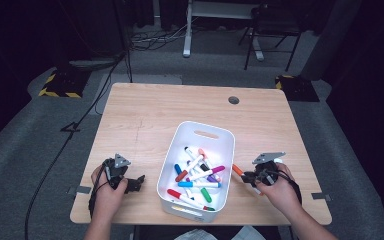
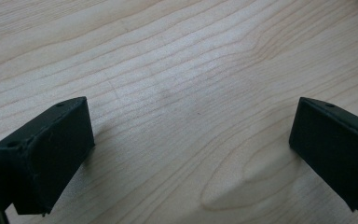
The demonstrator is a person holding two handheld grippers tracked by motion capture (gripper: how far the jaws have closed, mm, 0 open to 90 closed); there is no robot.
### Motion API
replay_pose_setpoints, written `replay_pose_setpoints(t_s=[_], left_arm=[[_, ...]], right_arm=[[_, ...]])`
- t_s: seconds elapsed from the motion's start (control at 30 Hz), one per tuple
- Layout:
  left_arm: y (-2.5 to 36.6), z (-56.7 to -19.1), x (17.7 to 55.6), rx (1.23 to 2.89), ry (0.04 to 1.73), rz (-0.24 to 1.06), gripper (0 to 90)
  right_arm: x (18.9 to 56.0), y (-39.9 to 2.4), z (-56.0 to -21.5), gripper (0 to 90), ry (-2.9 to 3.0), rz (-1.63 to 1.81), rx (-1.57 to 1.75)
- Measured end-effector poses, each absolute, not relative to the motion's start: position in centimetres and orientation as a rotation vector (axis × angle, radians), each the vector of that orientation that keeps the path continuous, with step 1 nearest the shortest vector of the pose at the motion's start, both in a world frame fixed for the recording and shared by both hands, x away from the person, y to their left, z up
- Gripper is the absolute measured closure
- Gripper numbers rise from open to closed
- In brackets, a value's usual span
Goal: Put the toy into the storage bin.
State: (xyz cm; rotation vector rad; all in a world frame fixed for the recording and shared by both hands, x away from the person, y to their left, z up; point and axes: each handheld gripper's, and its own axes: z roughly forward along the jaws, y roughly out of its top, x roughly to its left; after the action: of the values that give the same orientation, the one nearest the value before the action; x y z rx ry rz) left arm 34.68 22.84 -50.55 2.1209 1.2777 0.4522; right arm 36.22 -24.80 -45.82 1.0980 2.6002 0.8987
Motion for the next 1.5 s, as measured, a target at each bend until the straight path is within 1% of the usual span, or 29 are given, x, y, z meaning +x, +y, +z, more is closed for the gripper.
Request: replay_pose_setpoints(t_s=[0.37, 0.77, 1.1, 1.5], left_arm=[[22.8, -50.5, 34.7, 2.121, 1.278, 0.453, 0.1], [22.8, -50.6, 34.5, 2.116, 1.283, 0.451, 0.1], [22.8, -50.6, 34.4, 2.116, 1.284, 0.446, 0.1], [22.8, -50.6, 34.4, 2.117, 1.283, 0.446, 0.1]], right_arm=[[36.0, -26.3, -41.8, 76.9, 2.572, 1.016, 1.081], [35.5, -25.9, -37.6, 76.9, 2.572, 1.098, 1.0], [35.5, -24.6, -34.5, 76.9, 2.564, 1.161, 0.929], [35.8, -21.3, -32.7, 76.9, 2.594, 1.188, 0.84]])
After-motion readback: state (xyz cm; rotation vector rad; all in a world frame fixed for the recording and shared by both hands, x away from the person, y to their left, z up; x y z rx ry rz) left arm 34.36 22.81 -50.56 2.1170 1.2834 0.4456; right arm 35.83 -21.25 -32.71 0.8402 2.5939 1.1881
